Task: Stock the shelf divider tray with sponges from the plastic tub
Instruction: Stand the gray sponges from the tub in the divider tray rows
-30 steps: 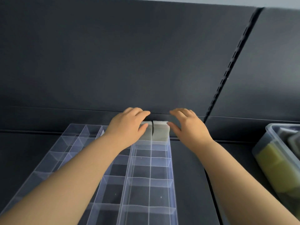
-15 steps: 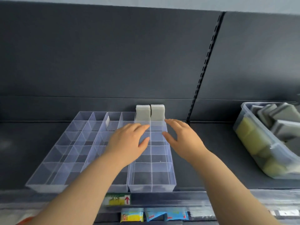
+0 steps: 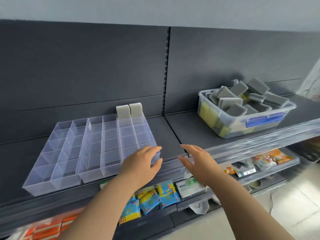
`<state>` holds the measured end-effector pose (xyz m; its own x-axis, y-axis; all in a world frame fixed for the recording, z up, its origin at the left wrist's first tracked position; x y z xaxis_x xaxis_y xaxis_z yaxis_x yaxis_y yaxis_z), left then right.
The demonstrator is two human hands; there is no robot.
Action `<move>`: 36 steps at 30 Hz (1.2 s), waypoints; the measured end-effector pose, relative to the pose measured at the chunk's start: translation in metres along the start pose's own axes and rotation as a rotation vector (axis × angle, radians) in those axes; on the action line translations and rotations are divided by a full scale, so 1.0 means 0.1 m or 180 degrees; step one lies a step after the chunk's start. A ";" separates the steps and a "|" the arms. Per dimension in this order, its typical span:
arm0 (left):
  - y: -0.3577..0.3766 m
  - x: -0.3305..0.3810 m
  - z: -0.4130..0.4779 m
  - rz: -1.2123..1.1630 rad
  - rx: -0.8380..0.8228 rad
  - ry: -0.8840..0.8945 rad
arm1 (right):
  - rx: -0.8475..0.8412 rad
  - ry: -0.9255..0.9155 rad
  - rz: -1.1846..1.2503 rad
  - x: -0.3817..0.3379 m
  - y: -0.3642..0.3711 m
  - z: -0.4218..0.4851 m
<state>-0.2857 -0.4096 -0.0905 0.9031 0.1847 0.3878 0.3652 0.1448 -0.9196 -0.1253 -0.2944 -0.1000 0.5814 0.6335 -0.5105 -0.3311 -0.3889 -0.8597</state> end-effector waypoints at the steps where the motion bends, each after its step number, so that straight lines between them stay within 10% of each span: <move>1: 0.03 0.14 0.02 -0.0014 -0.0019 0.0091 | 0.0054 0.0076 -0.0024 0.10 -0.10 -0.11; 20: 1.35 3.67 1.26 -0.0130 0.0168 0.1288 | 0.0957 0.0678 0.0027 2.95 -2.07 -2.04; 36: 1.90 3.79 2.17 -0.0168 0.0008 0.0959 | 0.0377 0.0554 0.0242 3.95 -2.13 -1.15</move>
<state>0.0772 -0.1013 -0.1040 0.9093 -0.1199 0.3985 0.4133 0.1489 -0.8983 0.2602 -0.0381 -0.1168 0.6676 0.4764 -0.5721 -0.4578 -0.3434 -0.8201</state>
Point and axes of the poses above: each hand's wrist, its own z-axis towards the middle knuckle, its own y-axis out of the palm, x = y × z, the point moved 4 cm from there along z, towards the middle knuckle, and after that the axes turned 9 degrees about -x, right-handed, at the moved point
